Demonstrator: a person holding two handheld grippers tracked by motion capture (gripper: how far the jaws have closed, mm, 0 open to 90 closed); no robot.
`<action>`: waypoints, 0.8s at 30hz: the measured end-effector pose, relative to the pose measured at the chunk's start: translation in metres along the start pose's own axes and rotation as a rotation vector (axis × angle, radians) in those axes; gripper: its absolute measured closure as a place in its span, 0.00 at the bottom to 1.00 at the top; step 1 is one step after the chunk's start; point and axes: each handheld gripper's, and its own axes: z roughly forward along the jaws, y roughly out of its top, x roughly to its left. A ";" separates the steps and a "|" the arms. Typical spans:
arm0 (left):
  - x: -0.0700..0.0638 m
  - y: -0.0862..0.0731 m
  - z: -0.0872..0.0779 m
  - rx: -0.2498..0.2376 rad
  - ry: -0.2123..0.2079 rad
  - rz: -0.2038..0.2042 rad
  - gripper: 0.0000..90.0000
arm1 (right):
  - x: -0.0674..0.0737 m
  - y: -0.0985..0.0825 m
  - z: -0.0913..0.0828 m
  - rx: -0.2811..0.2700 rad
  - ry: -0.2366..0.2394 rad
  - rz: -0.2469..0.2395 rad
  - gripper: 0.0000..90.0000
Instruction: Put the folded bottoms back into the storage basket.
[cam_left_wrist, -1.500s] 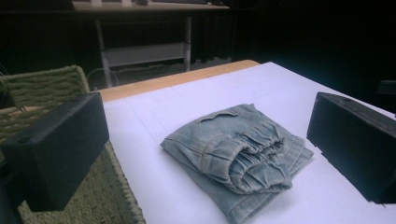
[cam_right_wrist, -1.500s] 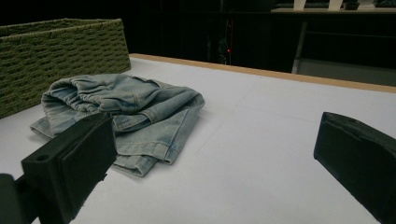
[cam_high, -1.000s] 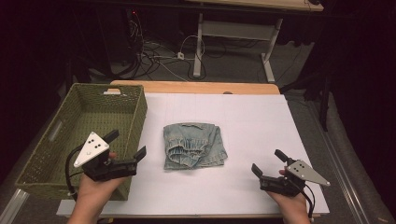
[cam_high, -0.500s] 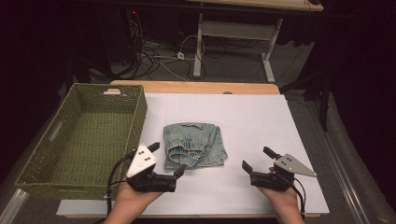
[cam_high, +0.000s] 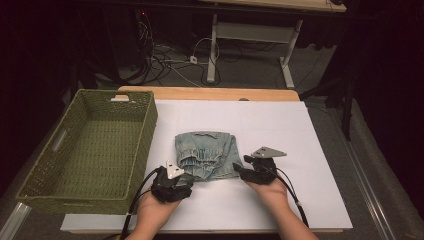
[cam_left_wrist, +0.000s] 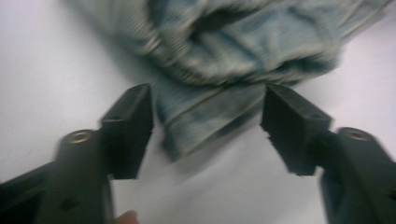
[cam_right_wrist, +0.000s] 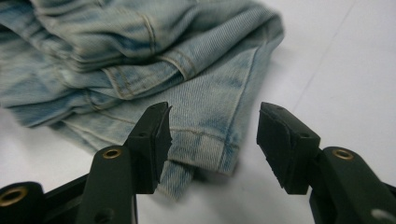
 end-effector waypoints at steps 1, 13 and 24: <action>0.003 -0.001 0.002 0.021 0.006 -0.011 0.41 | 0.000 0.001 0.006 0.023 0.006 0.011 0.50; 0.003 -0.004 -0.001 0.032 -0.063 0.032 0.82 | 0.010 0.000 0.013 0.097 0.074 -0.009 0.84; -0.020 -0.019 -0.022 0.092 -0.145 0.128 0.82 | 0.025 -0.030 -0.029 0.107 0.119 -0.034 0.83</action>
